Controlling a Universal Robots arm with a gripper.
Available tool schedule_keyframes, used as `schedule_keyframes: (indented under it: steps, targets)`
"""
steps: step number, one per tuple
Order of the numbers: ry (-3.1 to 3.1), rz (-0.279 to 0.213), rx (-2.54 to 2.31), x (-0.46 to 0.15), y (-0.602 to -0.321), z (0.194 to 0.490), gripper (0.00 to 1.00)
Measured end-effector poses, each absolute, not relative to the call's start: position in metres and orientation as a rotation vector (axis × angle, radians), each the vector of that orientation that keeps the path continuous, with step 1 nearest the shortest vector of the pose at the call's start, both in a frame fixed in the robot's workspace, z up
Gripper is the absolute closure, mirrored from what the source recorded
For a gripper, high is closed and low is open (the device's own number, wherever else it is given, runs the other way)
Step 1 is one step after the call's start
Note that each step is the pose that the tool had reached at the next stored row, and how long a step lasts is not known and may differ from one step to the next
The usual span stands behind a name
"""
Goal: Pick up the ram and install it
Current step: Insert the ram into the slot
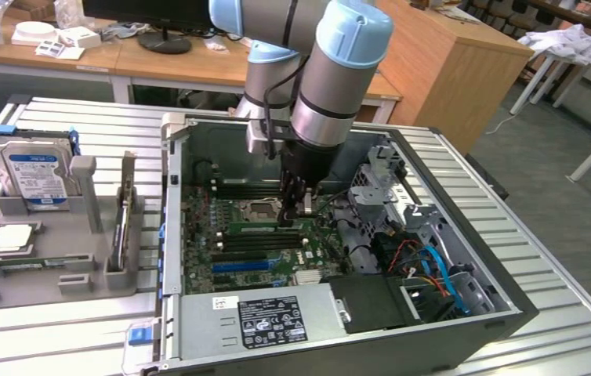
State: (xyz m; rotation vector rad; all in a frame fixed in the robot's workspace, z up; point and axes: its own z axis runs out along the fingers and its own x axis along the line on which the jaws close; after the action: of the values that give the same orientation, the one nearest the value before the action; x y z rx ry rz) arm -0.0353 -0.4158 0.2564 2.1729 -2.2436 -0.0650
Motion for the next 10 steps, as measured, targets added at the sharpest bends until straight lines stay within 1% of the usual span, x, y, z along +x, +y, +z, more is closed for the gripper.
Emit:
schedule_keyframes:
  steps: [10]
  targets:
    - [-2.246,-0.06,2.176,-0.0384,-0.4157,0.2563,0.88]
